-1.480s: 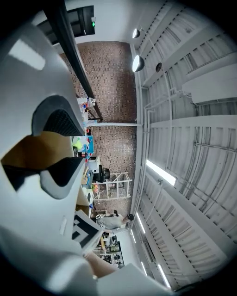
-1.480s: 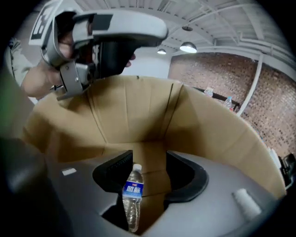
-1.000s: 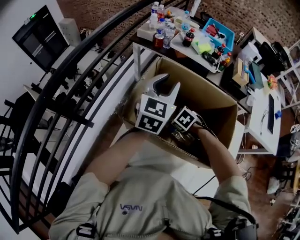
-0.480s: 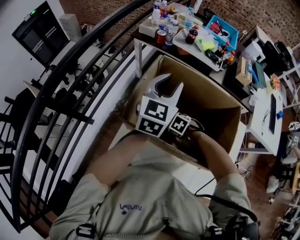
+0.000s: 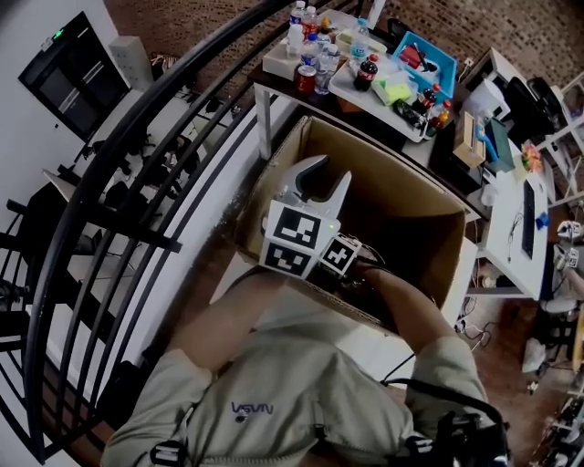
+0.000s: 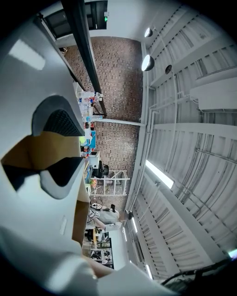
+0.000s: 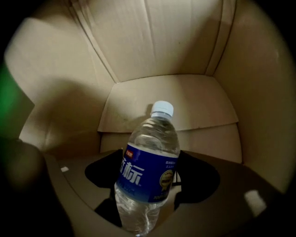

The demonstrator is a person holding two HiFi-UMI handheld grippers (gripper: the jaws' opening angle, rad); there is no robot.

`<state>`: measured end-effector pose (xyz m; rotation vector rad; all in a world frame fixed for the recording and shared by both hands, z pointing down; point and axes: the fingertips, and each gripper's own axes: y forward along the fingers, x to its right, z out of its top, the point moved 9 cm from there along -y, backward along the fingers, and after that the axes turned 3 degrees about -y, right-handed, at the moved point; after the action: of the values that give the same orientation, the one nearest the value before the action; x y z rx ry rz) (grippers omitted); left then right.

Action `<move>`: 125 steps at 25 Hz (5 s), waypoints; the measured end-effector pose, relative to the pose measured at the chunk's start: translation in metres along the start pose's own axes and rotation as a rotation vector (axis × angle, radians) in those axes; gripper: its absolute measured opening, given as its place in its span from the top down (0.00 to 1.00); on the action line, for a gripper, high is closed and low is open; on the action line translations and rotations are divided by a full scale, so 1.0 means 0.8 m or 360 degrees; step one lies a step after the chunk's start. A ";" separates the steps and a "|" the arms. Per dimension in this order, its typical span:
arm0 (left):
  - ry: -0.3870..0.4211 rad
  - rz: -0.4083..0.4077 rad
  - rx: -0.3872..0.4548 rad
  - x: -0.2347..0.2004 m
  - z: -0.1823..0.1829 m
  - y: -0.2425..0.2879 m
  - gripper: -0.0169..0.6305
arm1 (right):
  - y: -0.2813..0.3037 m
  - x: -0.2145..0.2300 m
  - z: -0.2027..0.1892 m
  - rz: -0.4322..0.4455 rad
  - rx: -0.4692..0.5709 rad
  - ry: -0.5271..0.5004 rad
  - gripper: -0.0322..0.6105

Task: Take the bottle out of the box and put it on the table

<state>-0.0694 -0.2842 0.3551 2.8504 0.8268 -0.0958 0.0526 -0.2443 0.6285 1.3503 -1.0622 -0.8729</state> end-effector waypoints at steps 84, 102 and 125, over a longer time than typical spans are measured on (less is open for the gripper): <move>0.0087 -0.0910 0.0191 0.491 -0.057 -0.063 0.80 | -0.322 -0.227 -0.498 -0.1855 0.1775 0.1318 0.51; 0.0076 -0.0775 -0.0169 0.496 -0.190 -0.003 0.80 | -0.135 -0.146 -0.547 -0.1770 0.1577 0.1536 0.50; 0.0114 -0.0957 0.0016 0.484 -0.151 -0.072 0.80 | -0.148 -0.239 -0.538 -0.1753 0.1563 0.1794 0.41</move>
<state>0.2277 -0.0110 0.4228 2.5223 1.6688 -0.0718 0.4108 0.0666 0.5247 2.8351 0.3519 -0.0650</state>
